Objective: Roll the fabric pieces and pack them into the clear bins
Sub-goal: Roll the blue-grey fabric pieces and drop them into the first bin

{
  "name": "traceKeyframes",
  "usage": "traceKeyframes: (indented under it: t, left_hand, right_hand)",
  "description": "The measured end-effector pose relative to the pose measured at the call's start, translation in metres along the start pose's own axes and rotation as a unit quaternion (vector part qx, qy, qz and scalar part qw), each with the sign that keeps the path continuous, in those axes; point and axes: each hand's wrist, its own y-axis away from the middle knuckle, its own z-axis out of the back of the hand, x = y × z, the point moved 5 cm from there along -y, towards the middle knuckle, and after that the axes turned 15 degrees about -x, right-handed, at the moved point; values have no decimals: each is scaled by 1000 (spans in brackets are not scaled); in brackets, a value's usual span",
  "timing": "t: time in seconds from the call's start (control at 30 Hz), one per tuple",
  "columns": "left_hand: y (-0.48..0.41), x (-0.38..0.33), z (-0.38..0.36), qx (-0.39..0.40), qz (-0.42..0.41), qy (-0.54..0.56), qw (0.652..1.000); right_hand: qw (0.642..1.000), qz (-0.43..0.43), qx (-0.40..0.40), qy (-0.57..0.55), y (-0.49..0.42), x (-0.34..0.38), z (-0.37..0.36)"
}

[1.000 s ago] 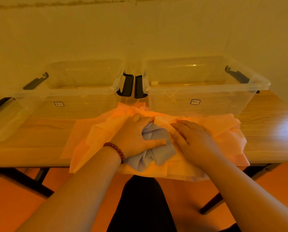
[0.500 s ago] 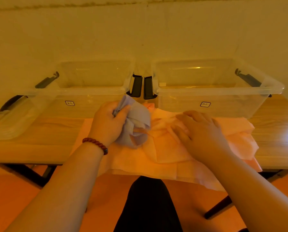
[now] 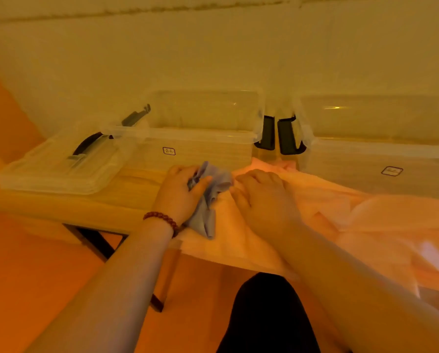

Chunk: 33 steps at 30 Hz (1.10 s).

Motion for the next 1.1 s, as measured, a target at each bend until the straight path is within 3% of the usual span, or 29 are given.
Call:
traceKeyframes:
  t: [0.1, 0.23, 0.3, 0.43, 0.57, 0.63, 0.83, 1.1]
  left_hand:
    - [2, 3, -4, -22, -8, 38, 999]
    - [-8, 12, 3, -60, -37, -22, 997]
    - [-15, 11, 10, -37, -61, -44, 996]
    - [-18, 2, 13, 52, 18, 51, 997]
    - [-16, -4, 2, 85, -26, -31, 996]
    - [-18, -3, 1, 69, -20, -23, 997]
    - [-28, -16, 14, -11, 68, 153, 986]
    - [-27, -51, 23, -43, -27, 177, 983]
  right_hand:
    - [999, -21, -22, -30, 3, 0, -9]
    - [996, -51, -35, -72, 2, -8, -9]
    - [995, -51, -38, -76, 2, -8, -8]
    - [995, -50, -42, -78, 2, -9, -9]
    - [993, -51, -50, -94, 3, -9, -7]
    - [991, -57, -50, -107, 3, -11, -7]
    - [982, -77, -80, -154, 2, -15, -3]
    - [954, -97, -146, -243, 4, -19, 16]
